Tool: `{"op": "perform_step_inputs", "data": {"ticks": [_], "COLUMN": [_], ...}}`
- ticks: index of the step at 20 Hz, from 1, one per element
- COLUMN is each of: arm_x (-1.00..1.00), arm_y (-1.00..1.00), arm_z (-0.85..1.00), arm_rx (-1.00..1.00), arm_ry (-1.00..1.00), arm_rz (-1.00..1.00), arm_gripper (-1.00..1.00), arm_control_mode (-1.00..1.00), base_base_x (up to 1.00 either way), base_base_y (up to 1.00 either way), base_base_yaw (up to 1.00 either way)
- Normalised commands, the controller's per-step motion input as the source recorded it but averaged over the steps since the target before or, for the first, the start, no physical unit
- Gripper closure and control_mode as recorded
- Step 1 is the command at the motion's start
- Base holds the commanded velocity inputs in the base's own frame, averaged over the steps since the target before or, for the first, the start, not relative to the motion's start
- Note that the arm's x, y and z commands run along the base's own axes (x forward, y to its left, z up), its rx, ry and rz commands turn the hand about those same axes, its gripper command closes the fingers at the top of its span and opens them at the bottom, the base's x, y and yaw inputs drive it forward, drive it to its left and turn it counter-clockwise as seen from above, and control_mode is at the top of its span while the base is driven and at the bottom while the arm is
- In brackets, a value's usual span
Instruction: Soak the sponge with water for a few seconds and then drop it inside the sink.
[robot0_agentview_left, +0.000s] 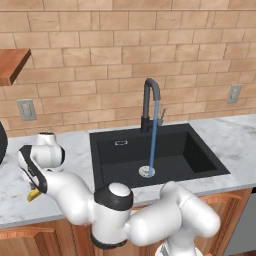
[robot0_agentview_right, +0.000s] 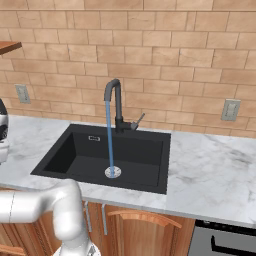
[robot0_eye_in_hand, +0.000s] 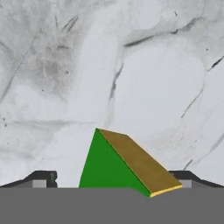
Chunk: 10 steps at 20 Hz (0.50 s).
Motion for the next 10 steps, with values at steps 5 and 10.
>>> {"op": "perform_step_inputs", "data": {"ticks": [5, 10], "arm_x": [0.00, 0.00], "arm_y": [0.21, 0.23], "arm_z": [-0.01, -0.01], "arm_rx": [0.00, 0.00], "arm_ry": [0.11, 0.09], "arm_rz": [0.00, 0.00], "arm_gripper": [-1.00, 1.00], "arm_control_mode": [-1.00, -1.00], "base_base_x": [0.00, 0.00], "base_base_y": [0.00, 0.00], "base_base_yaw": [0.00, 0.00]}}
